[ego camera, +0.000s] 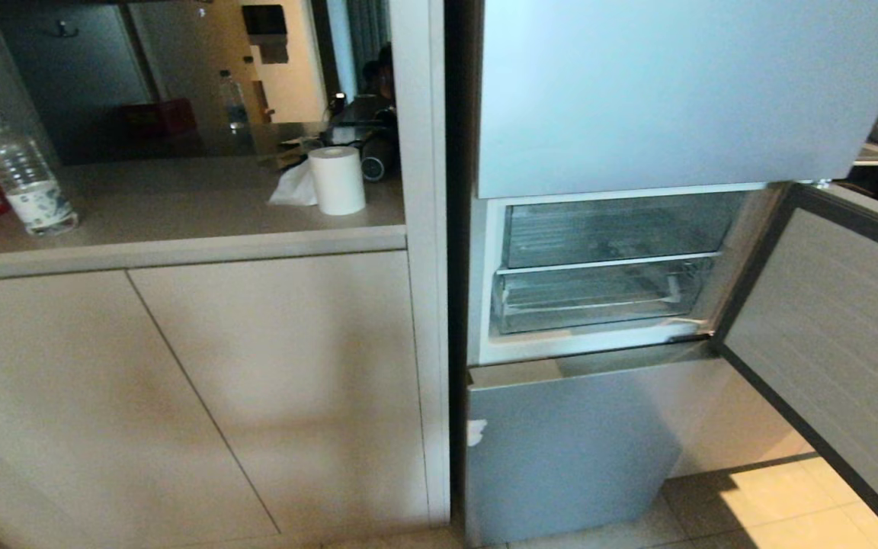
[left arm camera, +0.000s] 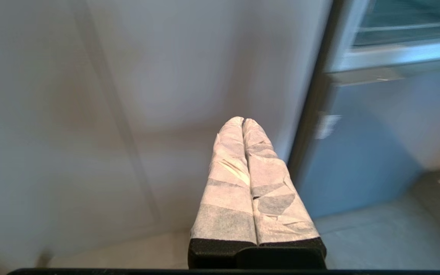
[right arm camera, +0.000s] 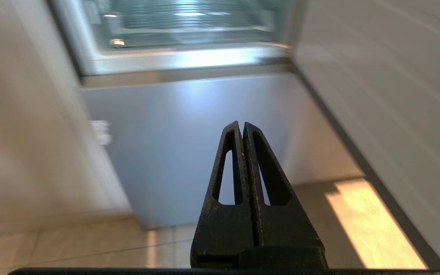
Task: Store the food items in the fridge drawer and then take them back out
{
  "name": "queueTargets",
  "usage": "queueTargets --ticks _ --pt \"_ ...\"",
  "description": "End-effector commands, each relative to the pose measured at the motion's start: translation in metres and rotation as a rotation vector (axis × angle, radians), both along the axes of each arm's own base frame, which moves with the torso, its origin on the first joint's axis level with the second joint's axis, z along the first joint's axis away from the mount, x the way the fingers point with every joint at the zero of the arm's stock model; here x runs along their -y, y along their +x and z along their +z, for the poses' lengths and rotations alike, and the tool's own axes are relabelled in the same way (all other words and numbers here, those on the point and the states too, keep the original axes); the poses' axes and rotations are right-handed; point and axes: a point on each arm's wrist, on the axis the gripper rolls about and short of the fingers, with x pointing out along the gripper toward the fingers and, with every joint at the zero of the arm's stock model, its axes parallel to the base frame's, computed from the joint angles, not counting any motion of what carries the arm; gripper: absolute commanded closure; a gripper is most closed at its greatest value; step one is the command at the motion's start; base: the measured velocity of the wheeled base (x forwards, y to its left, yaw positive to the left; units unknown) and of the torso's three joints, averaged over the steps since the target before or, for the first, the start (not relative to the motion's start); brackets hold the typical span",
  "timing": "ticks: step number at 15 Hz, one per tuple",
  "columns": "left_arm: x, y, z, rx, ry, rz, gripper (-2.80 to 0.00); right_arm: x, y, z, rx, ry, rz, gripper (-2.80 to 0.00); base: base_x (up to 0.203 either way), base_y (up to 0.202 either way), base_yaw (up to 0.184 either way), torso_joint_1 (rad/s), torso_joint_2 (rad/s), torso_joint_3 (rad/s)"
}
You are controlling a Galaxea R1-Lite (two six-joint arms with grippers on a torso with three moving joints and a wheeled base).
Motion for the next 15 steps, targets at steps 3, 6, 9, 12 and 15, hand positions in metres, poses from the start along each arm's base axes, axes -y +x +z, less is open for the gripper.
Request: queueTargets --ticks 3,6,9,12,15 --pt "0.0 0.0 0.0 -0.001 0.0 0.0 0.0 0.0 0.0 0.0 -0.002 0.001 -0.001 0.0 0.0 -0.01 0.178 0.002 0.0 0.001" --pt "0.0 0.0 0.0 -0.001 0.0 0.0 0.0 0.0 0.0 0.0 -0.002 0.004 -0.002 0.0 0.002 -0.009 0.177 0.0 0.0 0.0" --pt "0.0 0.0 0.0 -0.001 0.0 0.0 0.0 0.0 0.002 0.0 -0.022 0.008 0.004 0.0 0.004 -0.006 0.13 0.004 0.0 0.001" --pt "0.0 0.0 0.0 -0.001 0.0 0.0 0.0 0.0 0.014 0.003 -0.177 -0.025 0.025 0.0 0.0 0.0 0.0 0.0 0.0 0.0" --pt "0.0 0.0 0.0 -0.001 0.0 0.0 0.0 -0.002 0.038 0.011 -0.35 -0.043 0.113 0.0 0.0 0.0 0.0 0.0 0.0 0.0"
